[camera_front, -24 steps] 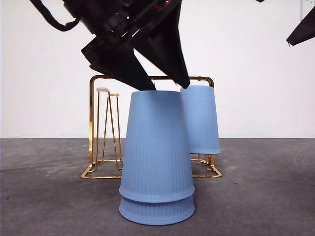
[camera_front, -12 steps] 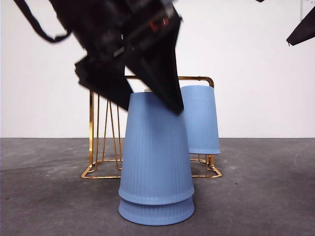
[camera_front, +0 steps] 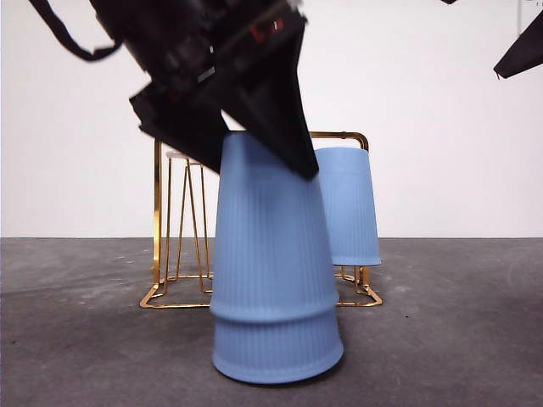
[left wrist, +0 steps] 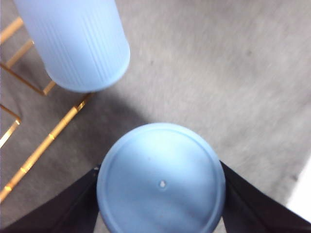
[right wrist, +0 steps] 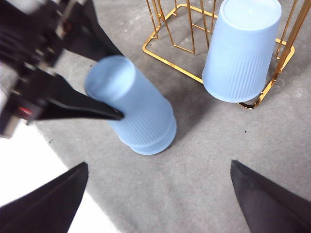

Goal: Pick the top cup and place it on cupholder, pick up the mid cup and place it on cupholder, last pick the bottom cup and place it on cupholder.

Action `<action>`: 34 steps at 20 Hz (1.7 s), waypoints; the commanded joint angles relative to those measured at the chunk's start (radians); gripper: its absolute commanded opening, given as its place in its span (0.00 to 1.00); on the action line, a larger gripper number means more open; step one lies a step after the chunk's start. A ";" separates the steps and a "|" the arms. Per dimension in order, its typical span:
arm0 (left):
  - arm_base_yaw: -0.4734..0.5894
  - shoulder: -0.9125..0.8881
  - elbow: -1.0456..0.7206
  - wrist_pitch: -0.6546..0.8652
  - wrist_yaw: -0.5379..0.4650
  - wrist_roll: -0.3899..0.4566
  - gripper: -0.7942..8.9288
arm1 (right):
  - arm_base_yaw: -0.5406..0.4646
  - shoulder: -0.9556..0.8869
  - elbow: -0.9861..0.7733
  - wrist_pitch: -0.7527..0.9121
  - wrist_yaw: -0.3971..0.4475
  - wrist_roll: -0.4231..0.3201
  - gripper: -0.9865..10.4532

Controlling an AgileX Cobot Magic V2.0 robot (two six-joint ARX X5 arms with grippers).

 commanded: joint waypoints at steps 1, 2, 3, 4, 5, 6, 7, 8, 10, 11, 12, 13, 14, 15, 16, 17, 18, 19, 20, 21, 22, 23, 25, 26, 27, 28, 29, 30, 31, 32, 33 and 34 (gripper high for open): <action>-0.011 -0.029 0.024 0.011 0.003 -0.002 0.29 | 0.007 0.004 0.004 0.010 0.003 -0.009 0.49; -0.011 -0.045 0.026 0.010 0.003 -0.001 0.29 | 0.007 0.004 0.004 0.010 0.003 -0.009 0.49; -0.011 -0.064 0.026 0.010 0.003 -0.002 0.29 | 0.007 0.004 0.004 0.010 0.003 -0.008 0.49; -0.011 -0.085 0.027 0.006 0.003 -0.003 0.29 | 0.007 0.004 0.004 0.010 0.003 -0.008 0.49; -0.011 -0.104 0.030 -0.005 0.000 -0.003 0.29 | 0.007 0.004 0.004 0.010 0.003 -0.008 0.49; -0.011 -0.129 0.040 -0.032 -0.016 -0.002 0.29 | 0.007 0.004 0.004 0.010 0.003 -0.009 0.49; -0.011 -0.149 0.051 -0.054 -0.031 -0.003 0.29 | 0.007 0.004 0.004 0.010 0.003 -0.009 0.49; -0.009 -0.176 0.066 -0.081 -0.056 -0.003 0.29 | 0.007 0.004 0.004 0.010 0.003 -0.009 0.49; -0.009 -0.231 0.093 -0.110 -0.120 -0.003 0.30 | 0.007 0.004 0.004 0.011 0.003 -0.011 0.49; -0.009 -0.254 0.105 -0.117 -0.151 -0.007 0.30 | 0.007 0.004 0.004 0.011 0.003 -0.012 0.49; -0.009 -0.280 0.117 -0.118 -0.180 -0.016 0.30 | 0.007 0.004 0.004 0.011 0.003 -0.013 0.49; -0.009 -0.298 0.125 -0.117 -0.194 -0.023 0.30 | 0.007 0.004 0.004 0.011 0.003 -0.013 0.49; -0.006 -0.319 0.131 -0.117 -0.199 -0.023 0.30 | 0.007 0.004 0.004 0.011 0.003 -0.014 0.49; 0.002 -0.330 0.133 -0.117 -0.211 -0.025 0.30 | 0.007 0.004 0.004 0.011 0.003 -0.016 0.49; 0.014 -0.337 0.134 -0.117 -0.251 -0.025 0.30 | 0.007 0.004 0.004 0.011 0.003 -0.016 0.49; 0.027 -0.337 0.134 -0.118 -0.293 -0.025 0.30 | 0.007 0.004 0.004 0.011 0.003 -0.016 0.49; 0.050 -0.332 0.134 -0.117 -0.330 -0.025 0.30 | 0.007 0.004 0.004 0.011 0.003 -0.016 0.49; 0.074 -0.325 0.134 -0.114 -0.333 -0.025 0.30 | 0.007 0.004 0.004 0.011 0.003 -0.016 0.49; 0.105 -0.312 0.134 -0.108 -0.333 -0.029 0.30 | 0.007 0.004 0.004 0.011 0.003 -0.016 0.49; 0.129 -0.300 0.134 -0.100 -0.333 -0.029 0.30 | 0.007 0.004 0.004 0.011 0.003 -0.016 0.49; 0.156 -0.280 0.134 -0.085 -0.332 -0.029 0.30 | 0.007 0.004 0.004 0.011 0.003 -0.016 0.49; 0.175 -0.264 0.134 -0.078 -0.329 -0.029 0.30 | 0.007 0.004 0.004 0.011 0.003 -0.016 0.49; 0.212 -0.214 0.134 -0.068 -0.294 -0.034 0.30 | 0.007 0.004 0.004 0.011 0.003 -0.016 0.49; 0.227 -0.188 0.134 -0.063 -0.270 -0.040 0.30 | 0.007 0.004 0.004 0.011 0.003 -0.016 0.49; 0.241 -0.161 0.134 -0.058 -0.258 -0.044 0.30 | 0.007 0.004 0.004 0.011 0.003 -0.016 0.49; 0.252 -0.135 0.134 -0.055 -0.256 -0.043 0.30 | 0.007 0.004 0.004 0.011 0.003 -0.016 0.49; 0.263 -0.106 0.134 -0.052 -0.256 -0.043 0.30 | 0.007 0.004 0.004 0.010 0.003 -0.016 0.49; 0.272 -0.081 0.134 -0.050 -0.251 -0.044 0.30 | 0.007 0.004 0.004 0.010 0.003 -0.016 0.49; 0.283 -0.055 0.134 -0.048 -0.233 -0.044 0.30 | 0.007 0.004 0.004 0.010 0.003 -0.016 0.49; 0.294 -0.031 0.134 -0.048 -0.216 -0.046 0.30 | 0.007 0.004 0.004 0.010 0.003 -0.016 0.49; 0.302 -0.008 0.134 -0.048 -0.199 -0.051 0.30 | 0.007 0.004 0.004 0.010 0.003 -0.016 0.49; 0.309 0.013 0.134 -0.048 -0.183 -0.052 0.30 | 0.007 0.004 0.004 0.010 0.003 -0.016 0.49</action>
